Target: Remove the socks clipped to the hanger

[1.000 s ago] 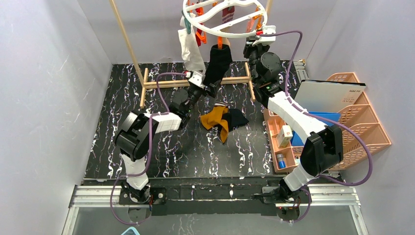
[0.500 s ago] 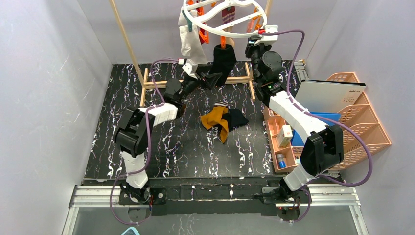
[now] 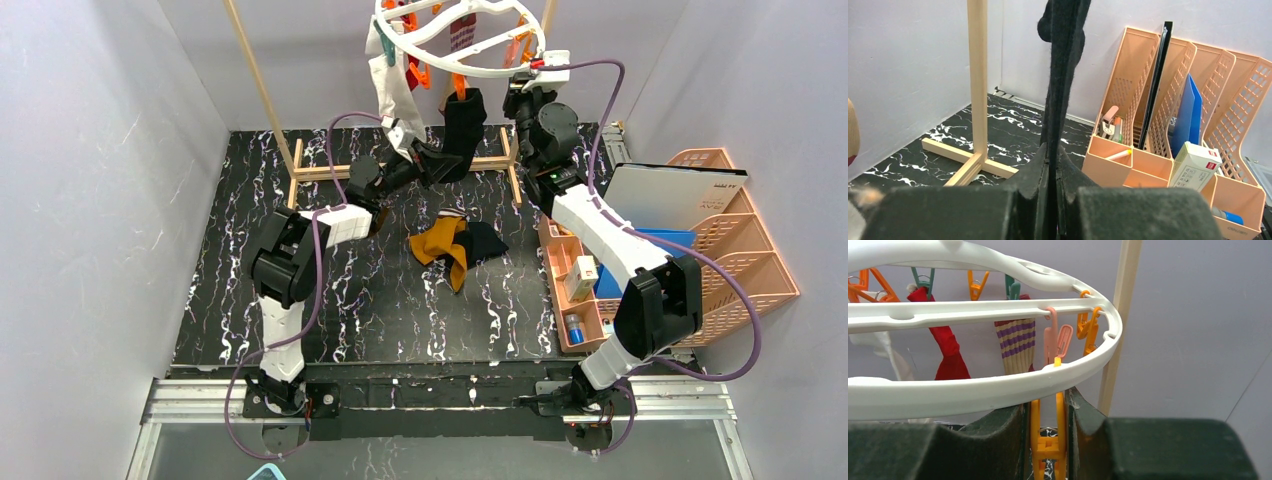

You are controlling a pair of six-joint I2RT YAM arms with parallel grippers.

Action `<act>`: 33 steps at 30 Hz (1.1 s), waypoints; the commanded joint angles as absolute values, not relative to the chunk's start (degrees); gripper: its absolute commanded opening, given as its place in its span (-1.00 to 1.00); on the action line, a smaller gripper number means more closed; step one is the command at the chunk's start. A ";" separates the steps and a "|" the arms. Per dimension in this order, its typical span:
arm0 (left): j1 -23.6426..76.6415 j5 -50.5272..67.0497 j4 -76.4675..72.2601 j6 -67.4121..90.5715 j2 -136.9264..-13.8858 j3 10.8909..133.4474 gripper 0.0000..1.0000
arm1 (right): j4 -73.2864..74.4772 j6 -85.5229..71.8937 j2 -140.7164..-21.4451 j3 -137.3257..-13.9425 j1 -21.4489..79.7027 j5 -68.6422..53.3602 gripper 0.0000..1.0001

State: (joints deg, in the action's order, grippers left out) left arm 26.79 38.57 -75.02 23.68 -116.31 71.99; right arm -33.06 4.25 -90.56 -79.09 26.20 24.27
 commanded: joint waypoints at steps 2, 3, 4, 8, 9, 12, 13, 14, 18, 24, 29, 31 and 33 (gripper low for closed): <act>26.29 39.79 -76.65 24.04 -112.34 69.85 -1.00 | -32.18 0.51 -89.83 -80.97 23.82 23.55 -0.46; 26.16 39.74 -76.60 23.92 -111.91 69.14 -1.00 | -32.17 -0.66 -89.41 -80.48 23.41 21.99 -0.16; 26.11 39.68 -76.51 23.95 -111.62 68.47 -1.00 | -32.25 -1.59 -89.12 -79.94 23.02 20.34 0.17; 26.02 39.89 -76.23 23.98 -110.81 66.58 -1.00 | -32.17 -3.91 -88.42 -78.49 22.24 15.72 0.77; 26.02 39.91 -76.25 24.04 -110.70 66.24 -1.00 | -32.33 -4.45 -88.34 -78.10 22.24 14.82 0.83; 26.02 39.98 -76.11 24.21 -110.62 65.44 -1.00 | -33.64 -6.40 -87.77 -75.94 22.09 10.33 0.97; 26.02 40.11 -76.11 24.24 -110.58 65.28 -1.00 | -34.23 -7.11 -87.59 -75.17 22.06 8.53 0.97; 26.02 40.18 -76.11 24.26 -110.60 65.10 -1.00 | -34.92 -7.72 -87.38 -74.36 22.00 6.68 0.97; 25.91 40.47 -75.81 24.17 -110.33 64.65 -1.00 | -38.89 -10.19 -86.35 -70.37 21.20 -4.77 0.97; 25.66 41.19 -75.16 24.17 -110.07 64.37 -1.00 | -44.13 -16.95 -86.02 -67.52 19.77 -22.64 0.96; 25.49 41.89 -74.93 24.51 -109.91 64.26 -1.00 | -48.16 -21.41 -86.81 -66.56 19.07 -29.48 0.95; 25.41 42.30 -74.88 24.69 -109.80 64.33 -1.00 | -50.56 -24.07 -87.66 -66.71 18.12 -32.25 0.92; 25.40 42.50 -74.88 24.77 -109.63 64.22 -1.00 | -54.59 -27.48 -88.10 -66.15 16.87 -34.26 0.90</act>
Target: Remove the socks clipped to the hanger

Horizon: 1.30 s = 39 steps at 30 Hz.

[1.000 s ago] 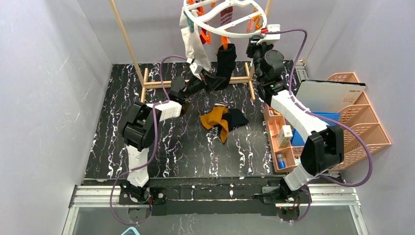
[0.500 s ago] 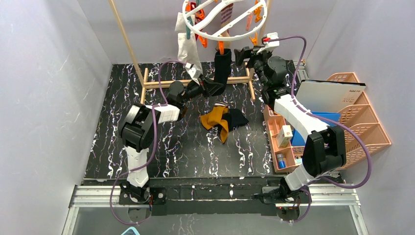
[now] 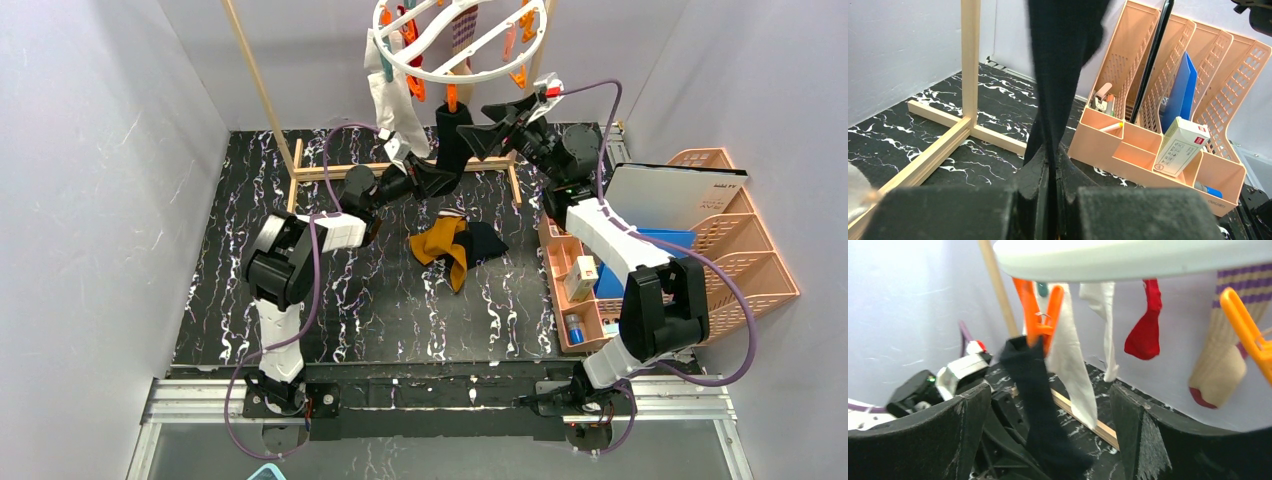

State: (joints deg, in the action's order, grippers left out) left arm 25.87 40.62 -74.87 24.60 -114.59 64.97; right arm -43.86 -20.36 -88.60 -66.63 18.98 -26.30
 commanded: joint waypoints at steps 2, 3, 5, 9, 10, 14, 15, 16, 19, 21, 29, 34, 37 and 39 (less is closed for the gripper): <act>25.25 42.82 -74.80 24.95 -109.45 64.14 -1.00 | -56.64 -30.19 -88.72 -66.59 15.58 -36.03 0.90; 25.23 43.00 -74.72 25.03 -109.43 64.15 -1.00 | -57.34 -31.32 -89.21 -66.88 15.13 -36.68 0.90; 25.14 43.28 -74.75 25.13 -109.35 64.13 -1.00 | -59.20 -33.74 -90.35 -67.75 14.25 -37.71 0.90; 25.14 43.67 -74.70 25.60 -109.57 64.28 -1.00 | -61.12 -36.40 -93.50 -70.84 13.74 -38.84 0.90; 25.14 43.86 -74.75 25.79 -109.60 64.37 -1.00 | -61.60 -36.92 -94.24 -71.39 13.75 -39.02 0.90; 25.14 44.17 -74.71 26.34 -109.77 64.74 -1.00 | -64.17 -39.73 -97.71 -74.65 13.64 -39.52 0.90; 25.14 44.26 -74.73 26.44 -109.82 64.76 -1.00 | -65.08 -40.67 -98.47 -75.33 13.63 -39.50 0.90; 25.14 44.22 -74.71 26.57 -109.78 64.77 -1.00 | -65.91 -41.64 -99.39 -76.04 13.68 -39.50 0.90; 25.14 44.23 -74.71 26.78 -109.86 64.86 -1.00 | -68.02 -44.28 -101.54 -78.11 13.66 -39.70 0.89; 25.14 44.37 -74.73 26.89 -109.94 64.84 -1.00 | -68.97 -45.74 -102.53 -79.49 13.74 -39.99 0.88; 25.18 44.34 -74.71 27.68 -110.93 65.55 -1.00 | -68.47 -46.08 -103.73 -81.97 14.84 -39.84 0.82; 25.18 44.49 -74.71 27.86 -111.01 65.66 -1.00 | -68.73 -46.32 -104.84 -82.80 15.85 -39.55 0.75; 25.20 44.49 -74.71 27.94 -111.01 65.67 -1.00 | -68.64 -46.47 -105.72 -83.67 16.33 -39.37 0.71; 25.19 44.56 -74.71 28.02 -111.07 65.71 -1.00 | -68.48 -46.48 -106.17 -84.30 16.57 -39.20 0.69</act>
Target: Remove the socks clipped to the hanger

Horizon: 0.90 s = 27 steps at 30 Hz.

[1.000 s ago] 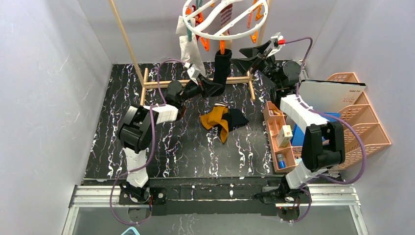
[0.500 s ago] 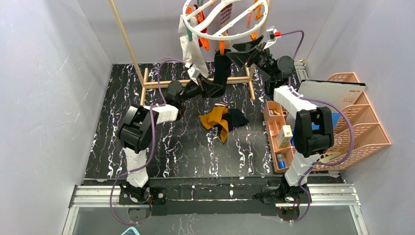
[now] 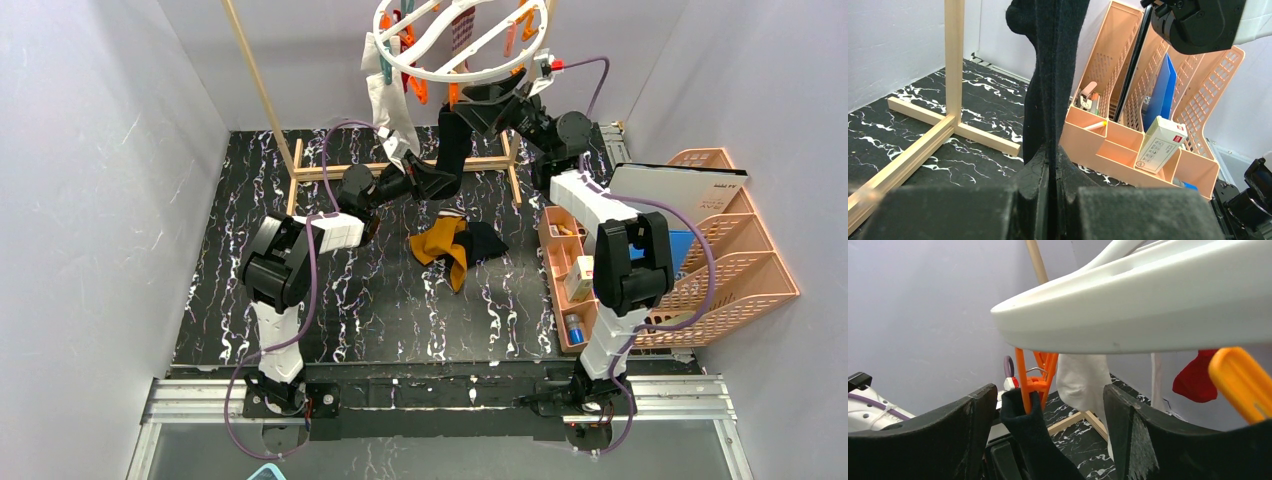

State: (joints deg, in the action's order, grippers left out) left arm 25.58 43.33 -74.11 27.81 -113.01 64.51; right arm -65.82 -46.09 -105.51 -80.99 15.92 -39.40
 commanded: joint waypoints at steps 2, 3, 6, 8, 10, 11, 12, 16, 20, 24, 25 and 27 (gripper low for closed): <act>25.19 44.58 -74.71 28.04 -111.05 65.69 -1.00 | -68.36 -46.49 -106.59 -84.88 16.71 -38.97 0.66; 25.17 44.59 -74.71 28.04 -111.02 65.74 -1.00 | -68.23 -46.45 -106.84 -85.11 16.83 -38.85 0.65; 25.22 44.70 -74.71 28.04 -111.01 65.73 -1.00 | -68.13 -46.49 -107.26 -85.74 16.98 -38.68 0.60; 25.19 44.77 -74.71 28.04 -111.03 65.61 -1.00 | -67.98 -46.47 -107.52 -86.15 17.08 -38.63 0.57; 25.16 44.85 -74.71 28.04 -111.02 65.59 -1.00 | -67.78 -46.36 -107.73 -86.56 17.27 -38.61 0.51; 25.21 45.00 -74.71 28.04 -111.02 65.61 -1.00 | -67.62 -46.32 -107.82 -86.76 17.30 -38.71 0.48; 25.20 45.01 -74.71 28.04 -111.01 65.50 -1.00 | -67.47 -46.24 -107.93 -86.96 17.39 -38.71 0.45; 25.19 45.09 -74.71 28.04 -111.11 65.50 -1.00 | -66.78 -46.01 -108.47 -87.98 17.65 -38.92 0.29; 25.14 45.15 -74.71 28.05 -111.10 65.52 -1.00 | -66.00 -45.74 -109.10 -89.04 17.81 -39.50 0.21; 25.15 45.28 -74.75 28.12 -111.26 65.49 -1.00 | -65.51 -45.24 -109.25 -89.46 17.84 -39.68 0.07; 25.16 45.34 -74.71 28.17 -111.33 65.62 -1.00 | -65.42 -45.14 -109.23 -89.52 17.84 -39.80 0.05; 25.15 45.48 -74.71 28.21 -111.51 65.74 -1.00 | -65.23 -45.00 -109.16 -89.56 17.84 -39.77 -0.05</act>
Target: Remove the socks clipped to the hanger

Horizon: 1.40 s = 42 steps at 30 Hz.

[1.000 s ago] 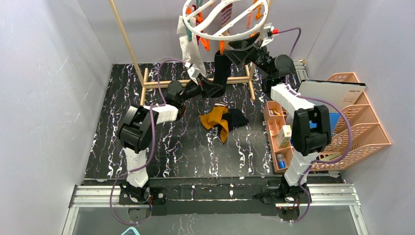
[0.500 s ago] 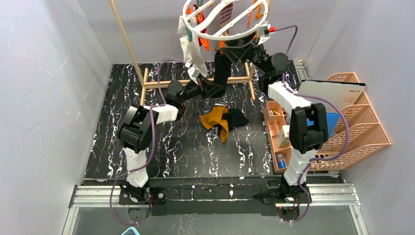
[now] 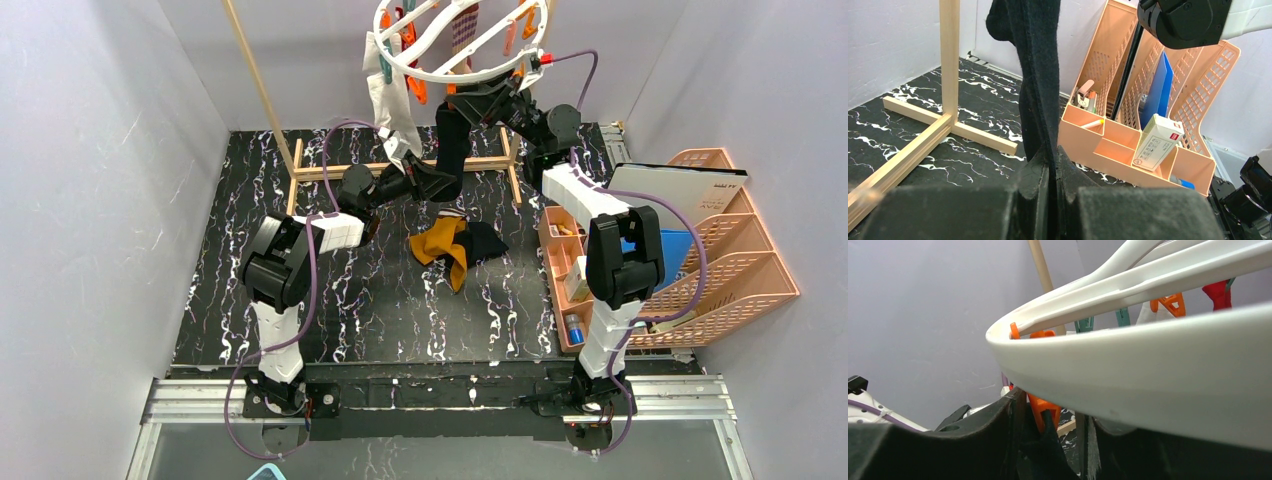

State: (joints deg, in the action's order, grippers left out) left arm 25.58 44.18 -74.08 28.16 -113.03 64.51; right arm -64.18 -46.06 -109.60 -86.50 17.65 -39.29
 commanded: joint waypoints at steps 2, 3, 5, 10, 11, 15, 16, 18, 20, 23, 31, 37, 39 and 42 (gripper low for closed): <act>25.14 45.58 -74.72 28.30 -111.66 65.87 -1.00 | -65.06 -44.86 -109.20 -89.65 17.82 -39.80 -0.12; 25.14 45.61 -74.71 28.32 -111.70 65.91 -1.00 | -65.04 -44.83 -109.23 -89.65 17.84 -39.88 -0.16; 25.14 45.68 -74.73 28.39 -111.71 66.00 -1.00 | -65.04 -44.82 -109.25 -89.73 17.77 -39.90 -0.28; 25.14 45.87 -74.71 28.47 -111.80 66.08 -1.00 | -64.87 -44.82 -109.45 -90.16 17.80 -40.06 -0.57; 25.20 45.94 -74.71 28.48 -111.87 66.07 -1.00 | -64.86 -44.82 -109.43 -90.25 17.84 -39.96 -0.69; 25.16 46.05 -74.71 28.48 -111.88 66.15 -1.00 | -64.69 -44.82 -109.56 -90.51 17.81 -40.10 -0.97; 25.14 46.10 -74.71 28.48 -111.90 66.10 -1.00 | -64.69 -44.82 -109.59 -90.60 17.82 -40.16 -0.97; 25.14 46.12 -74.71 28.48 -111.88 66.18 -1.00 | -64.69 -44.82 -109.67 -90.82 17.84 -40.10 -0.97; 25.14 46.19 -74.71 28.52 -111.91 66.22 -1.00 | -64.60 -45.04 -109.89 -91.17 17.84 -40.33 -0.97; 25.14 46.31 -74.75 28.63 -111.89 66.28 -1.00 | -64.32 -45.39 -110.12 -91.66 17.80 -40.18 -0.82; 25.18 46.40 -74.71 28.65 -111.97 66.32 -1.00 | -65.73 -46.64 -109.95 -91.43 17.80 -39.02 -0.02; 25.14 46.49 -74.71 28.66 -111.90 66.03 -1.00 | -68.82 -48.80 -110.29 -90.93 17.83 -37.27 0.02; 25.14 46.49 -74.71 28.57 -111.84 65.86 -1.00 | -69.79 -49.50 -110.47 -90.84 17.82 -36.69 0.02; 25.14 46.49 -74.71 28.56 -111.89 65.82 -1.00 | -71.40 -50.67 -110.84 -90.89 17.84 -35.69 0.02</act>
